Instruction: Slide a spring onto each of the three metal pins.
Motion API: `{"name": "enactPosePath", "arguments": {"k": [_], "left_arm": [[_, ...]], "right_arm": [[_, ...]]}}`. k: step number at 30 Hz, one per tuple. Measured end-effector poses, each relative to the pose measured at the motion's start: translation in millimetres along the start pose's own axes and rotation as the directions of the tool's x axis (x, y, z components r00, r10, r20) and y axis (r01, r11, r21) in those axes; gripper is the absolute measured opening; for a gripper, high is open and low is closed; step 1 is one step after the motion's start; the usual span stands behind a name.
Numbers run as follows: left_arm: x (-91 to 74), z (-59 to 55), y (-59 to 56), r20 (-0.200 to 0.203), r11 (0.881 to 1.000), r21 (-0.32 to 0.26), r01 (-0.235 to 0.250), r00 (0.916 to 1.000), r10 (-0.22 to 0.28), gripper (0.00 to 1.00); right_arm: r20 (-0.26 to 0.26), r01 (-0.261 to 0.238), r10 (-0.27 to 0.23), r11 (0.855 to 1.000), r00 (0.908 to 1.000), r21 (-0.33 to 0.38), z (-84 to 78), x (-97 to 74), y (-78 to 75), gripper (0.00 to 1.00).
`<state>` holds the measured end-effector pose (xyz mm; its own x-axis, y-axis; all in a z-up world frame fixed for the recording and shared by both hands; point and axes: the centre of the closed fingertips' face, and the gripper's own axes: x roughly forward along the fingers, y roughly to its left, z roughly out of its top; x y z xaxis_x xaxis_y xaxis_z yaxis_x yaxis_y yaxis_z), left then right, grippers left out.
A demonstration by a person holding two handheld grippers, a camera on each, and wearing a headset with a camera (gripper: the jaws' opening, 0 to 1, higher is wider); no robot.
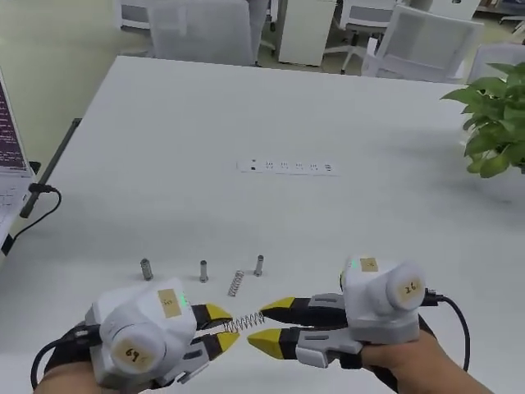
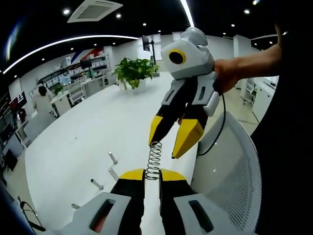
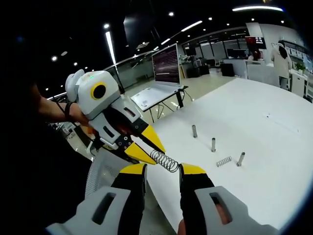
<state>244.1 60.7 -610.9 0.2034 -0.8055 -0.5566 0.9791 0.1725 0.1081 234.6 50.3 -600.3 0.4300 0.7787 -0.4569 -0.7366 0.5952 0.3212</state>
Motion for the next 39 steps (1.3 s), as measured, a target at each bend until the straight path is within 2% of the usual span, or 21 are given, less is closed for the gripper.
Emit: {"name": "enactPosePath", "arguments": {"k": [6,18,22,25,28,35,39], "left_arm": [[5.4,0.7,-0.6,-0.006,1.0,0.028,0.006,1.0,-0.006,0.03],[9.4,9.0,-7.4,0.011,0.996,0.082,0.036,0.9993,-0.037,0.03],[8.6,11.8,-10.1,0.021,0.995,0.086,0.046,0.9986,-0.048,0.03],[8.6,12.3,-10.6,0.022,0.994,0.094,0.049,0.9985,-0.051,0.03],[9.0,12.9,-10.2,0.023,0.994,0.097,0.049,0.9984,-0.052,0.03],[11.7,9.6,-11.9,0.008,0.992,0.115,0.057,0.9983,-0.058,0.03],[13.6,9.7,-13.6,0.005,0.99,0.122,0.064,0.9978,-0.065,0.03]], "right_arm": [[-0.003,0.004,-0.004,1.0,1.0,-0.022,4.2,-6.3,0.3,0.23],[-0.072,-0.024,0.019,0.998,0.9972,-0.063,-5.8,-10.7,-13.0,0.2],[-0.076,-0.051,0.046,0.997,0.9961,-0.056,-7.2,-8.8,-11.6,0.2],[-0.097,-0.063,0.056,0.995,0.9937,-0.072,-10.4,-6.3,-10.3,0.19],[-0.09,-0.09,0.083,0.993,0.9925,-0.076,-8.2,-5.2,-4.5,0.17],[-0.085,-0.112,0.105,0.99,0.9909,-0.082,-5.1,-4.5,-0.5,0.13],[-0.113,-0.112,0.101,0.989,0.9885,-0.097,-9.7,-2.3,0.3,0.12]]}}
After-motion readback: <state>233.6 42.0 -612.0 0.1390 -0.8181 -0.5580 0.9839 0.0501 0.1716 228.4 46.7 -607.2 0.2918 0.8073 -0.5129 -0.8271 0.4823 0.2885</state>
